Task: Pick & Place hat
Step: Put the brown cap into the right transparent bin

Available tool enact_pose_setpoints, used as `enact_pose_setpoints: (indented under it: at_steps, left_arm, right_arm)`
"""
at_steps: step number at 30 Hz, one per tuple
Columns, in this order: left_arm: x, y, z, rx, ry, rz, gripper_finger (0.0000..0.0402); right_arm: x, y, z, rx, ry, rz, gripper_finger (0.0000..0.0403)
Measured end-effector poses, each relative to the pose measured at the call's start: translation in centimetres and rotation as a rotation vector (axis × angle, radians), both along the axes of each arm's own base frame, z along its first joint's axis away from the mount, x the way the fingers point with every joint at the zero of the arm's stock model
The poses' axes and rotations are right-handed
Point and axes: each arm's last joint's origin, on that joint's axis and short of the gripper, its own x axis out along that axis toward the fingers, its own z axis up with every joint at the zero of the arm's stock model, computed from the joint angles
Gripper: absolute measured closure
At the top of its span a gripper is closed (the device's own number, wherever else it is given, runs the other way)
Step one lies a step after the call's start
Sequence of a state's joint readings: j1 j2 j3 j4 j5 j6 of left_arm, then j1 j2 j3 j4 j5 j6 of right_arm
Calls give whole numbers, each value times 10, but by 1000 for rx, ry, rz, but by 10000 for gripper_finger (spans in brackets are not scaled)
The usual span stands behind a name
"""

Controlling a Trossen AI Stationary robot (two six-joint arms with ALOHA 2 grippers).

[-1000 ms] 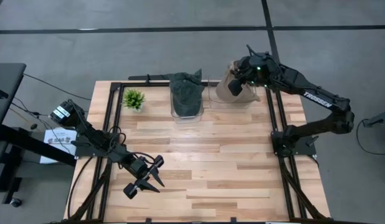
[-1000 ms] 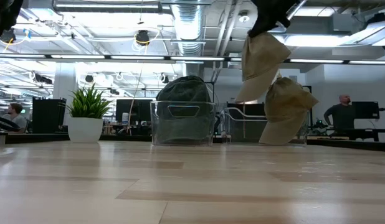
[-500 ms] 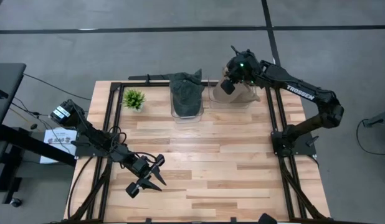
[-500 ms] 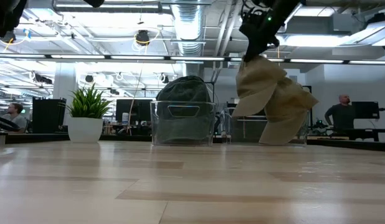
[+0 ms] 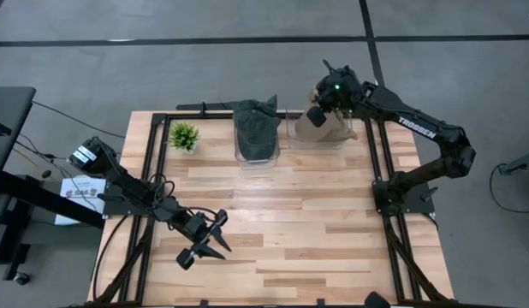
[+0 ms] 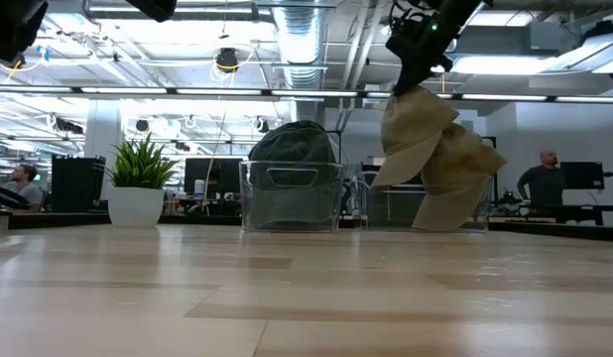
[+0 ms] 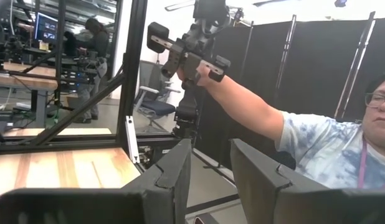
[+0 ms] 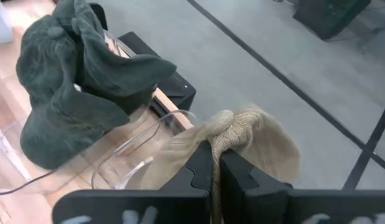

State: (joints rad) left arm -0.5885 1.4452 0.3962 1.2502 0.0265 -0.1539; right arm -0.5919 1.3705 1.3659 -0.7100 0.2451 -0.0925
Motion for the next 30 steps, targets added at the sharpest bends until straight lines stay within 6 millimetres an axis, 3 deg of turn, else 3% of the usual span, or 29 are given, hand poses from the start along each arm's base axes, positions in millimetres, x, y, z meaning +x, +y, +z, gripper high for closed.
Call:
enact_pose_setpoints:
  at_steps: [16, 30]
  left_arm:
    - [0, 0, 0, 2, 4, 1, 291]
    - [0, 0, 0, 2, 4, 0, 291]
  right_arm:
    - [-7, -1, -3, -22, 45, -208, 403]
    - [-9, 3, -8, 38, 60, -236, 403]
